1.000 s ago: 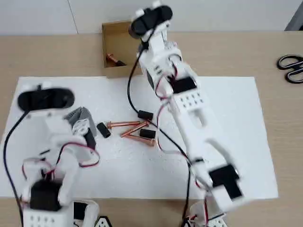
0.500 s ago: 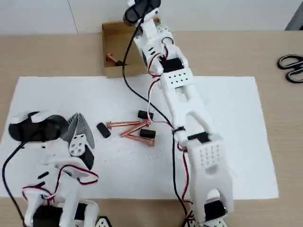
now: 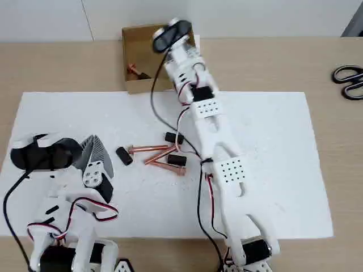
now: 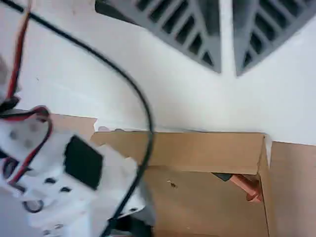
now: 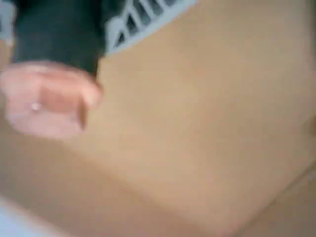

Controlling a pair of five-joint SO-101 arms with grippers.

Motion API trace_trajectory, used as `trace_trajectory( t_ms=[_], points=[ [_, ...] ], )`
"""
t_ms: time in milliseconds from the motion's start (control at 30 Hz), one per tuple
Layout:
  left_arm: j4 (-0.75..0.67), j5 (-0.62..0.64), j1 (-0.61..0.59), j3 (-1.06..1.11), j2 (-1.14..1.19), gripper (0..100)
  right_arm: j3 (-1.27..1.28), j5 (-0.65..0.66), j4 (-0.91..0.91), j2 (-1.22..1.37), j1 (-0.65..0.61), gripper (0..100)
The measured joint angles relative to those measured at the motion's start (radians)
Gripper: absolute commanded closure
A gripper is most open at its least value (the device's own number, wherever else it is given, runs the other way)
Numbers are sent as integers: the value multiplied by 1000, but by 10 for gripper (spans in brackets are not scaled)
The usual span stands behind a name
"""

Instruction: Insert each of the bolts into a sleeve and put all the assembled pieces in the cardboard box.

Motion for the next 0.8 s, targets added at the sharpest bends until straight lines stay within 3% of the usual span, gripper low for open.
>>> trace_trajectory(
  t_ms=[433,700,800],
  points=[
    [0,0,0,0,0,994,-9,49,0,12,6,989],
    [0,0,0,0,0,994,-9,49,66,11,17,798],
    [0,0,0,0,0,994,-20,49,95,9,18,801]
  ],
)
